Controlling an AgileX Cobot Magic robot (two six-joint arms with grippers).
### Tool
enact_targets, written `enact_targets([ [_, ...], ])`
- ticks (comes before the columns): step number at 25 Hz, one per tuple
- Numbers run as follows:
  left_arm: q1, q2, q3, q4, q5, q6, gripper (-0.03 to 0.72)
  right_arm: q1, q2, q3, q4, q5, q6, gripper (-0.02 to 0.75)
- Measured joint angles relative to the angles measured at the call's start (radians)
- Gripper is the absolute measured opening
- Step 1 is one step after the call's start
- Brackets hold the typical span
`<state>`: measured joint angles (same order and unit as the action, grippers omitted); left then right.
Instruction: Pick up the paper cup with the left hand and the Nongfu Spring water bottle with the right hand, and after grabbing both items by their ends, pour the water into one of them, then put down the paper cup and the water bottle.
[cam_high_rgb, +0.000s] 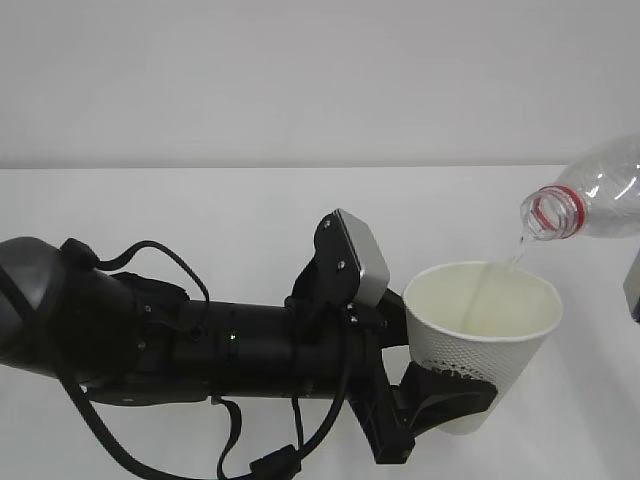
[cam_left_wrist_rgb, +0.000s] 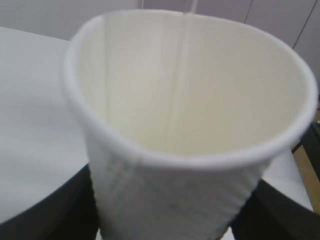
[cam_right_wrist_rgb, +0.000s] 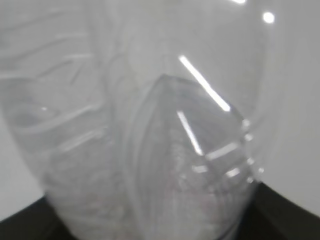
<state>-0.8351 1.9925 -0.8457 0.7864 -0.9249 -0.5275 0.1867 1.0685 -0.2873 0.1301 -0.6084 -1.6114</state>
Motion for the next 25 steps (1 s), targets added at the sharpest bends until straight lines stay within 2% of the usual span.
enact_targets([
  [25, 0.000, 0.000, 0.000, 0.000, 0.001, 0.000, 0.517, 0.000, 0.000, 0.000, 0.000, 0.000, -0.002, 0.495],
])
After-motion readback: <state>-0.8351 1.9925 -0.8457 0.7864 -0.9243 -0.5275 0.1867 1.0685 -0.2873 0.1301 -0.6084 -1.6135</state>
